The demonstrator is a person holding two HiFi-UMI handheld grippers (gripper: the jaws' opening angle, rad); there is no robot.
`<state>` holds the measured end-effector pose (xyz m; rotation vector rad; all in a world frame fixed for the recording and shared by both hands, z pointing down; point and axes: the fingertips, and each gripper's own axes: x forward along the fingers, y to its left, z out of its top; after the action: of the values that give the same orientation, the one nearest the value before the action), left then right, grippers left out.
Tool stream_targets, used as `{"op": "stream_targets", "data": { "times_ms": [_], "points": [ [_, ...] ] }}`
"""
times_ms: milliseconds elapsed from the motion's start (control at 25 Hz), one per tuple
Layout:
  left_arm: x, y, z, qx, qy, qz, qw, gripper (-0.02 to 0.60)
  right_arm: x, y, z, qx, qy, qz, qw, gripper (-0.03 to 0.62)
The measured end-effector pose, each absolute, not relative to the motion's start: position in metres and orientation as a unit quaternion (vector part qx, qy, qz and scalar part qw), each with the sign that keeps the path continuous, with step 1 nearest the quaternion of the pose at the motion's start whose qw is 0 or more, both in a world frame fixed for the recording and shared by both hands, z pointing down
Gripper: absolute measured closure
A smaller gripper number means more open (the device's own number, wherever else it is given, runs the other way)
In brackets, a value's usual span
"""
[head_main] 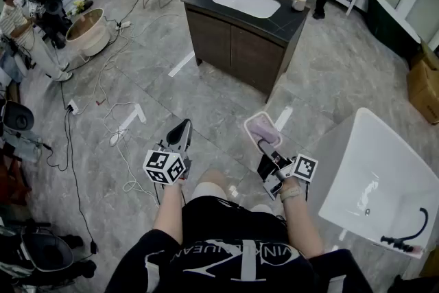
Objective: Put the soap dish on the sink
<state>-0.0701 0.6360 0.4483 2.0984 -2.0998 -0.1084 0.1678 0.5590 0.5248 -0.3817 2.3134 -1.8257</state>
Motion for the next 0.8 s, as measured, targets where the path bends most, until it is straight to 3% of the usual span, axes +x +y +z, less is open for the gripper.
{"op": "stream_targets", "data": {
  "times_ms": [800],
  "points": [
    [-0.132, 0.483, 0.456, 0.726, -0.677, -0.077, 0.097, 0.566, 0.113, 0.426, 0.532, -0.15, 0.794, -0.586, 0.064, 0.533]
  ]
}}
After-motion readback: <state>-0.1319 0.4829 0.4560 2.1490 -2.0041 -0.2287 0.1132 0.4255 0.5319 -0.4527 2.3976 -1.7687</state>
